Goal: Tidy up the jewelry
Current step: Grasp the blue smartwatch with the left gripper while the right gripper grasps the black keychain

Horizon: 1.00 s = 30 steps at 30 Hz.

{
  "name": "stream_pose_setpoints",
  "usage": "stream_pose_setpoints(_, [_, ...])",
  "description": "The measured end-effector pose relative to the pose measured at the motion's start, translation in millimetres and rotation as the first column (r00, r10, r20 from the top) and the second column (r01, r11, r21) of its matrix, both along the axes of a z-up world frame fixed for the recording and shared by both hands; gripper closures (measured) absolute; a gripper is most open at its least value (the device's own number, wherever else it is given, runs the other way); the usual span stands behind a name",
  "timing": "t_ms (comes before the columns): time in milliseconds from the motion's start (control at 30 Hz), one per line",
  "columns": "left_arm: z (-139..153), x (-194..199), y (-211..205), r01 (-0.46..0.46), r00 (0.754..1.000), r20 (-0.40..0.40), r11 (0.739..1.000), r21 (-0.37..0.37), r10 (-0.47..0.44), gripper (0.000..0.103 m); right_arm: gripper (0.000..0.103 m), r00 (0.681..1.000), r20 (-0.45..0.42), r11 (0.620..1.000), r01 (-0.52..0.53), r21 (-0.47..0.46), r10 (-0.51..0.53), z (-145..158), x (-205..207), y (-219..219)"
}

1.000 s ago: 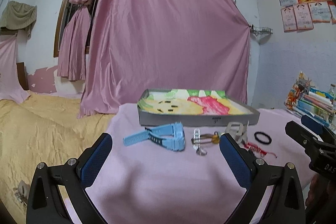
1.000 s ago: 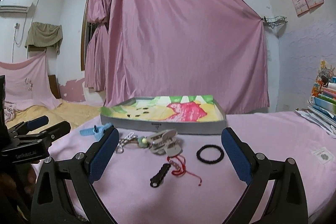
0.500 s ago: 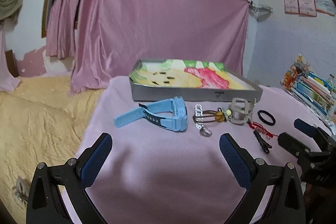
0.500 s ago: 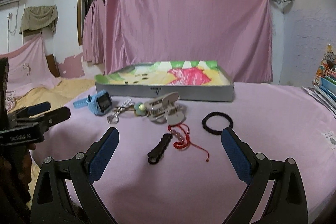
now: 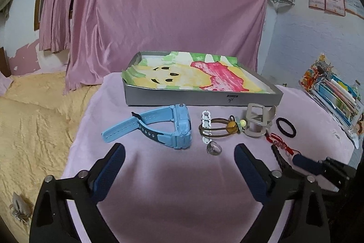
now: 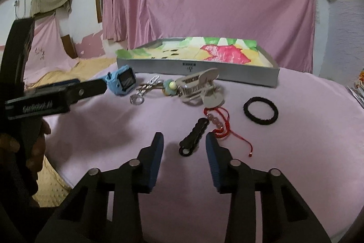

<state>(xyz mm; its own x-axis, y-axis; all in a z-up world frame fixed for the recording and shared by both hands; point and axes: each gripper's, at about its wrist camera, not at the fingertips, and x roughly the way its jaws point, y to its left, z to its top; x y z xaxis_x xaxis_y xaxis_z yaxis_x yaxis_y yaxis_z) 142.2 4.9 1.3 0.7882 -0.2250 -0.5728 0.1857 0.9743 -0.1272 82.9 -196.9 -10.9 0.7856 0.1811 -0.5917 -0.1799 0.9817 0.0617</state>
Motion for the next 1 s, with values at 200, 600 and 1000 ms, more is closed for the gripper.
stream_pose_setpoints(200, [-1,14,-5,0.001,0.999,-0.040,1.000,-0.019,-0.002,0.021,0.081,0.999,-0.033,1.000,0.010,-0.004,-0.010,-4,10,1])
stream_pose_setpoints(600, [-1,37,-7,-0.026,0.996,-0.092,0.999,-0.033,0.023,0.035,0.090,0.996,-0.088,1.000,0.027,0.004,-0.027,1,36,1])
stream_pose_setpoints(1000, [-4,51,0,-0.064,0.991,-0.120,0.997,-0.048,0.058,0.067,0.091,0.995,-0.097,0.999,-0.014,0.029,0.017,-1,49,6])
